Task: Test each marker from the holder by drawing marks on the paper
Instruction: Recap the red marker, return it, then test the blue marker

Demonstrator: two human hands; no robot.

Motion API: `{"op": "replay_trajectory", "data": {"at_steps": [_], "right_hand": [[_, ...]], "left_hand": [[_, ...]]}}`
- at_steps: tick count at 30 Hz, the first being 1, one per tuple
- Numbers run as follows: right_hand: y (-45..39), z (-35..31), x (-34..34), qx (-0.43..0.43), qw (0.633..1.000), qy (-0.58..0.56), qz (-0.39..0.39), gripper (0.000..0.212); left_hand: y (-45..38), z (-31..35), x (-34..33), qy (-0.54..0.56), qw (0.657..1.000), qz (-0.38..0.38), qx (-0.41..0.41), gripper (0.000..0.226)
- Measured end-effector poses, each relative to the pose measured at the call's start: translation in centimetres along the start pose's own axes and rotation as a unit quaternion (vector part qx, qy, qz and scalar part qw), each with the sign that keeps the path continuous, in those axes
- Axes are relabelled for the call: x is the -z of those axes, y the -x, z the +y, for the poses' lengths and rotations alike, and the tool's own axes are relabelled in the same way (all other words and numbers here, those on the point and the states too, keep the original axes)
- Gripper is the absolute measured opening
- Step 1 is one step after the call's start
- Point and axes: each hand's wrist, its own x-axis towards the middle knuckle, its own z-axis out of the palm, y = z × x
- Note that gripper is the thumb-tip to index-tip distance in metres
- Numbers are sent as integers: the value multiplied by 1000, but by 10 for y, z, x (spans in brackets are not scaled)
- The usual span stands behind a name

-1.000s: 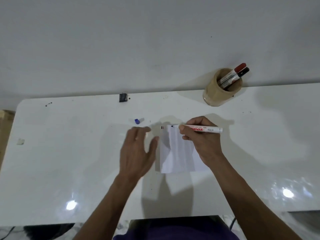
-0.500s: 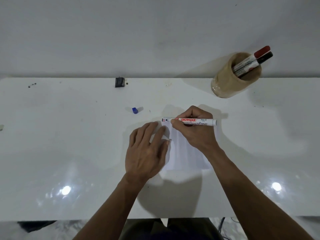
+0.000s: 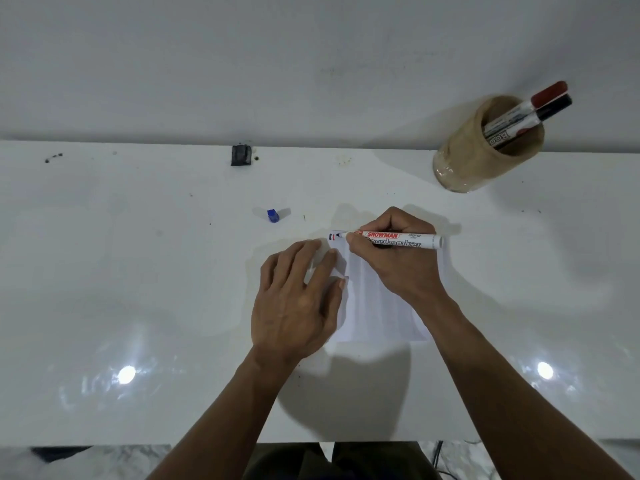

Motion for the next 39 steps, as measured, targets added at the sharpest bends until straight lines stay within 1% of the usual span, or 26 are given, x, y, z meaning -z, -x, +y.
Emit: {"op": "replay_trajectory", "data": {"at_steps": [13,20,27,29,31,34,35,37,39], "right_hand": [[0,-1,0,9,1000,20,-7,20],[0,1,1,-12,1000,3,-17,21],[0,1,1,-10,1000,-12,-22,19],[-2,-2,4,-27,998,-47,-32,18],[-4,-11,8,-63,991,-111,-37,19],[-2,-28,16,-94,979,-176,-41,22],[0,-35,18,-96,976,-192,-41,25],[5,-47,23,-103,969,-224,-31,25],[12,-56,28,-114,958,-264,-15,21]], "left_hand": [[-1,0,1,3,1000,17,-2,41],[0,0,-1,7,1000,24,-1,39],[0,1,-1,10,1000,27,-3,38],[1,0,-1,12,1000,17,0,39],[1,-1,1,23,1000,5,3,40],[-3,1,11,60,998,-20,18,41],[-4,2,15,85,996,-25,31,41],[-8,4,26,140,987,-10,76,37],[-15,1,37,144,981,18,125,36]]}}
